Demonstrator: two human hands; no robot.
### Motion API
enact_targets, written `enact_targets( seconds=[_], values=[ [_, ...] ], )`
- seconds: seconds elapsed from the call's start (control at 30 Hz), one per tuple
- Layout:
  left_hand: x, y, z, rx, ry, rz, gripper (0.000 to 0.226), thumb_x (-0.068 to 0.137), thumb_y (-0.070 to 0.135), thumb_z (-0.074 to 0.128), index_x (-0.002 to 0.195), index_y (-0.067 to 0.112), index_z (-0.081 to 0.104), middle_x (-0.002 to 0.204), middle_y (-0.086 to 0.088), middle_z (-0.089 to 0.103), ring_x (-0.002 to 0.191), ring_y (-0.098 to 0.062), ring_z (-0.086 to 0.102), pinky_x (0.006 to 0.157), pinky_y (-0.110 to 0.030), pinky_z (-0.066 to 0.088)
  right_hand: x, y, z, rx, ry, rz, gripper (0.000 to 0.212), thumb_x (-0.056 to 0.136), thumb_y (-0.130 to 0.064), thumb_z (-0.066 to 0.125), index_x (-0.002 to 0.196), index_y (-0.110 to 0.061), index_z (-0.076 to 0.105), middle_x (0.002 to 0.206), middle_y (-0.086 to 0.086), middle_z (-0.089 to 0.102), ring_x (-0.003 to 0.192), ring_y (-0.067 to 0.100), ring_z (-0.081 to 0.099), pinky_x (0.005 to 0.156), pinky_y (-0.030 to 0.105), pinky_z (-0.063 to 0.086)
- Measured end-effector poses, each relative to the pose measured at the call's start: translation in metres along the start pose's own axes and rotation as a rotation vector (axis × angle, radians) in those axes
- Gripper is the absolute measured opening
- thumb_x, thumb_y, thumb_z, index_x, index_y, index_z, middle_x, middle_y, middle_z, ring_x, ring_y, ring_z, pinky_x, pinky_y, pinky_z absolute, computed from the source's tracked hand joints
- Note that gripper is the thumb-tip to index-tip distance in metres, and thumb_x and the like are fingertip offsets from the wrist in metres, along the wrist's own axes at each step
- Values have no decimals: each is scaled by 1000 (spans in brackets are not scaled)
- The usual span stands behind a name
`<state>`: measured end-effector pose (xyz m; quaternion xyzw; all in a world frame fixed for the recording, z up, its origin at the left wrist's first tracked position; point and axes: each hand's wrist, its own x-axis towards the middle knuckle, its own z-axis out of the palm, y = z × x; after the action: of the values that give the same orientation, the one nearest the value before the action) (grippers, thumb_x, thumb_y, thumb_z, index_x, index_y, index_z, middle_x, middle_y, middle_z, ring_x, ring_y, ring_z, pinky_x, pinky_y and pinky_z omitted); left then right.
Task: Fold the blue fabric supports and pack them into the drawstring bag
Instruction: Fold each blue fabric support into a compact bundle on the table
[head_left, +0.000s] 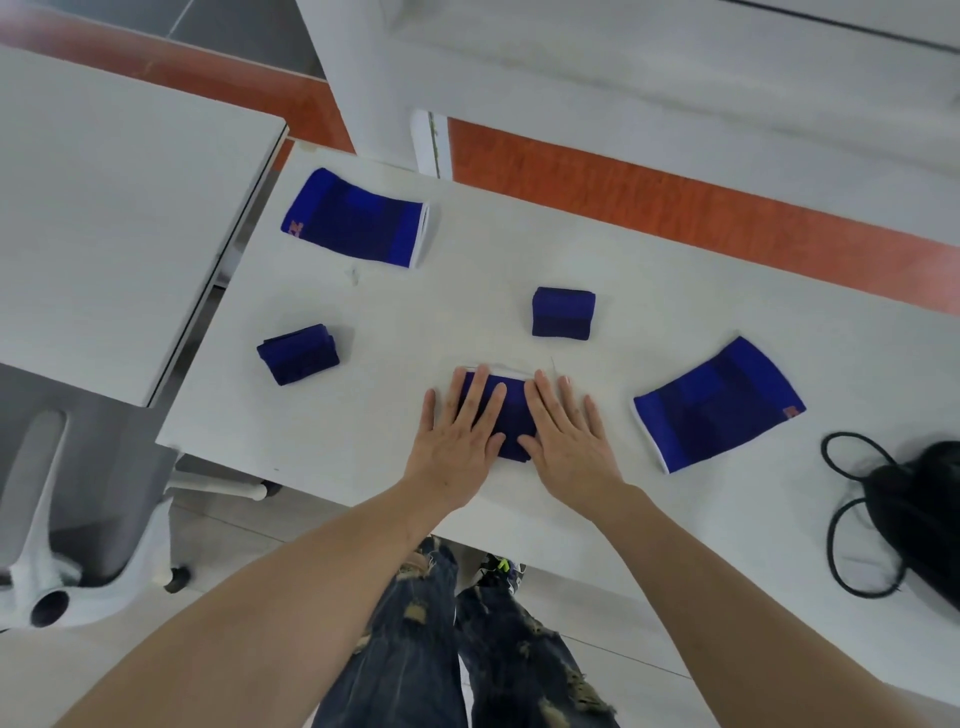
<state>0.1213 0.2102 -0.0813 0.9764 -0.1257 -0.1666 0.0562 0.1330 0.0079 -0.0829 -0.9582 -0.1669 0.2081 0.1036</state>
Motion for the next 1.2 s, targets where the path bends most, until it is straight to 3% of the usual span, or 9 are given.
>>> enact_targets(
  seconds=[0.2,0.3,0.4,0.53,0.67,0.8,0.9,1.03,1.2],
  values=[
    [-1,9,-21,42,-70,-14,67,109,42,25,162,19,-9,169,-9,-19,155,-35,-18,125,-60,5,-5,-4,-18,133,26,0,65,109,-36,38,165,-24,7,173,-8,-5,160,18,-5,129,43,8],
    [-2,16,-35,-4,-44,-24,63,107,32,35,162,16,9,170,-11,-7,156,-36,-9,126,-56,5,-18,-4,-28,297,193,39,51,106,-21,46,156,-17,39,166,0,34,153,18,30,123,40,31],
    [-4,27,-41,-14,17,-5,60,100,23,50,156,15,28,168,-13,11,155,-38,4,126,-55,8,-38,7,-35,353,438,162,34,98,-8,55,131,-14,62,130,3,66,121,25,59,101,45,49],
    [-4,51,-44,29,56,90,67,87,13,64,150,14,40,149,-11,37,142,-36,31,125,-57,14,-66,40,-36,299,528,350,28,93,-6,59,119,-15,66,121,2,64,114,28,57,91,45,50],
    [6,88,-48,24,97,189,52,91,10,59,141,17,46,140,-6,42,132,-31,38,125,-51,18,-95,83,-34,298,537,474,29,95,-8,57,123,-15,64,129,3,62,120,28,56,94,44,49],
    [21,119,-45,46,51,275,55,94,7,54,147,17,41,154,-9,34,144,-34,28,124,-53,16,-107,116,-32,235,318,521,48,103,-18,50,151,-18,47,160,4,40,146,28,37,111,47,41],
    [28,136,-43,68,24,300,53,95,7,51,146,17,42,154,-7,34,143,-33,28,122,-51,19,-112,121,-25,176,183,456,51,104,-20,47,155,-19,42,167,4,29,155,28,25,117,46,38],
    [32,148,-38,2,-14,280,45,101,18,52,145,20,43,149,-3,40,137,-25,39,113,-41,35,-127,103,-11,219,260,427,41,99,-16,56,140,-19,62,155,1,48,146,27,40,110,47,44],
    [35,160,-33,74,-72,180,47,97,53,55,129,18,49,128,-4,49,115,-25,49,93,-39,45,-135,93,0,370,410,401,23,96,-10,60,115,-16,71,120,0,67,110,26,60,90,45,53]
  ],
)
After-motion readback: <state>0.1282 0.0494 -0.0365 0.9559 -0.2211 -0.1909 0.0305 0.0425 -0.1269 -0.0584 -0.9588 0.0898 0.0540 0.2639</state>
